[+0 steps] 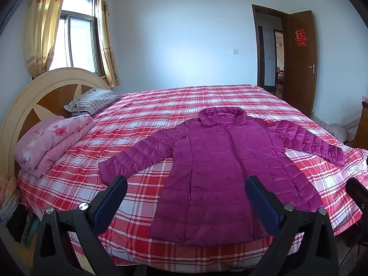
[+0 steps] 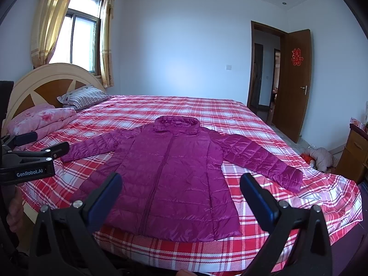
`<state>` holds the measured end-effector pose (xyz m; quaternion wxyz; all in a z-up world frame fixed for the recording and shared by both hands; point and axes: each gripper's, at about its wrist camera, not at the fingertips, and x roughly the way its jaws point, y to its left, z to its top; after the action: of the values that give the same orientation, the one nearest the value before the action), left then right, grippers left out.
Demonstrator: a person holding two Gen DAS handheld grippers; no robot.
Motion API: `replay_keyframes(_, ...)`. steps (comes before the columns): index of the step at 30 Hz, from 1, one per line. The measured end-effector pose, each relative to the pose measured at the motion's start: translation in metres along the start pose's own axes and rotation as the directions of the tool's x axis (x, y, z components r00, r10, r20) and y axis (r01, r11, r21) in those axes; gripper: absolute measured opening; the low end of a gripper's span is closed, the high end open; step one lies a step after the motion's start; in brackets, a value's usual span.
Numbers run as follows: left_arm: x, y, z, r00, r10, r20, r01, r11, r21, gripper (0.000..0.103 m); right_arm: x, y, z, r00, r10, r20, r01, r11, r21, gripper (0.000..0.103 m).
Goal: Fold large clothes
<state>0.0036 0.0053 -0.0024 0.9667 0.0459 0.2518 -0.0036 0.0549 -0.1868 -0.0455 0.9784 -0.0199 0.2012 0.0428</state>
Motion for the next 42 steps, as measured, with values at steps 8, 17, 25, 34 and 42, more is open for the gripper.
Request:
replay_keyframes(8, 0.001, 0.003, 0.001, 1.0, 0.004, 0.002, -0.004, 1.0, -0.007, 0.102, 0.0, 0.0, 0.0, 1.0, 0.001, -0.002, -0.001, 1.0, 0.0, 0.103)
replay_keyframes(17, 0.005, 0.005, 0.001, 1.0, 0.003, -0.009, -0.003, 1.0, -0.013, 0.102, 0.001, -0.001, -0.003, 1.0, 0.008, -0.011, -0.008, 1.0, 0.004, 0.103)
replay_keyframes(25, 0.009, 0.006, 0.0, 1.0, 0.005, -0.024, -0.005, 1.0, -0.015, 0.102, 0.004, 0.0, -0.003, 1.0, 0.013, -0.021, -0.013, 1.0, 0.006, 0.103)
replay_keyframes(34, 0.013, 0.008, -0.001, 0.999, 0.011, -0.031, -0.011, 1.0, -0.015, 0.102, 0.007, -0.001, -0.005, 0.999, 0.024, -0.033, -0.023, 1.0, 0.01, 0.103)
replay_keyframes(42, 0.014, 0.01, -0.001, 0.999, 0.012, -0.029, -0.013, 1.0, -0.016, 0.102, 0.007, -0.001, -0.004, 0.999, 0.025, -0.036, -0.025, 1.0, 0.01, 0.103)
